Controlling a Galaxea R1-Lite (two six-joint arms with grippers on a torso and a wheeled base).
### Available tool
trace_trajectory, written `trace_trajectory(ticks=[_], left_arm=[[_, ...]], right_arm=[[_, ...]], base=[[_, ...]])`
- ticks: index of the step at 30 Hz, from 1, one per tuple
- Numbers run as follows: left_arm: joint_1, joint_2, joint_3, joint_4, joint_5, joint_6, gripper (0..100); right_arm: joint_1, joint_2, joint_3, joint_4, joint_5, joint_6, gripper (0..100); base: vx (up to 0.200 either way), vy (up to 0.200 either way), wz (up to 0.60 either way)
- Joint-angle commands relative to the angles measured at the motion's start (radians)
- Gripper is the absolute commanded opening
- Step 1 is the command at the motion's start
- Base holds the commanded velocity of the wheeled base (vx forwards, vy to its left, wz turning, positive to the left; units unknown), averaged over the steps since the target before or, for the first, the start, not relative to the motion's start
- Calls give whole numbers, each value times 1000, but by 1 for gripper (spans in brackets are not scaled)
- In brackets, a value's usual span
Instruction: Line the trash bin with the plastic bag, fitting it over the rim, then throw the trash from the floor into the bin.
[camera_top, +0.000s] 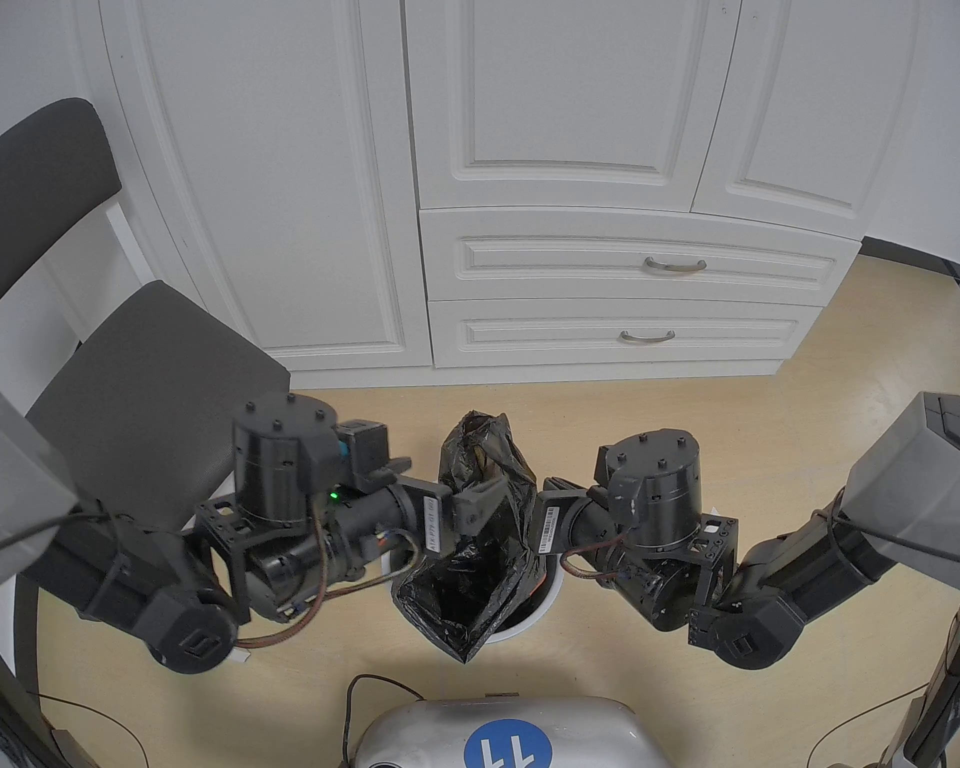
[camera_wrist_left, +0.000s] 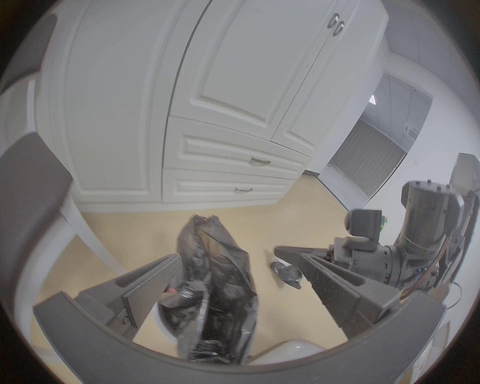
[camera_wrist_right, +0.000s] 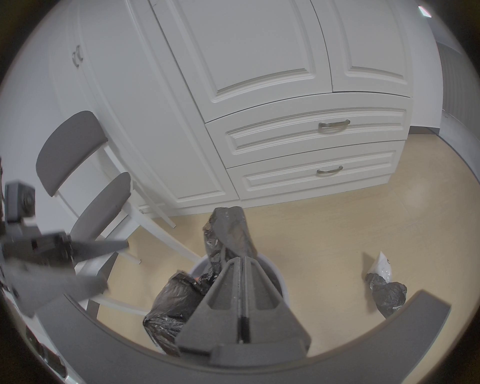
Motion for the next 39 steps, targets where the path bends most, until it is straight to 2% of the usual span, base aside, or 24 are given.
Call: trace_trajectory(ticks=[1,4,16,21,25,26,39], left_arm=[[85,-61,36,63,-6,100,100],[120,-6,50,99,-8,204,100],[103,138,68,86,3,223,100],[102,138,68,86,3,221,100],[102,129,73,85,5,221,100],[102,129,73,85,8,221,100],[84,227,65,2,34,217,100]], right_arm=[[20,21,0,-1,-8,-1,0],[20,43,-1,1,-8,-1,0],[26,118,-4,-1,-6,-12,0],[28,90,3,-15,-8,-14,0],[26,67,55,-71,-6,-90,0],[26,70,58,-111,-6,-99,100],[-5,219,54,-139,-6,-127,100]], base=[[0,0,0],[0,0,0],[0,0,0],[0,0,0],[0,0,0],[0,0,0],[0,0,0]])
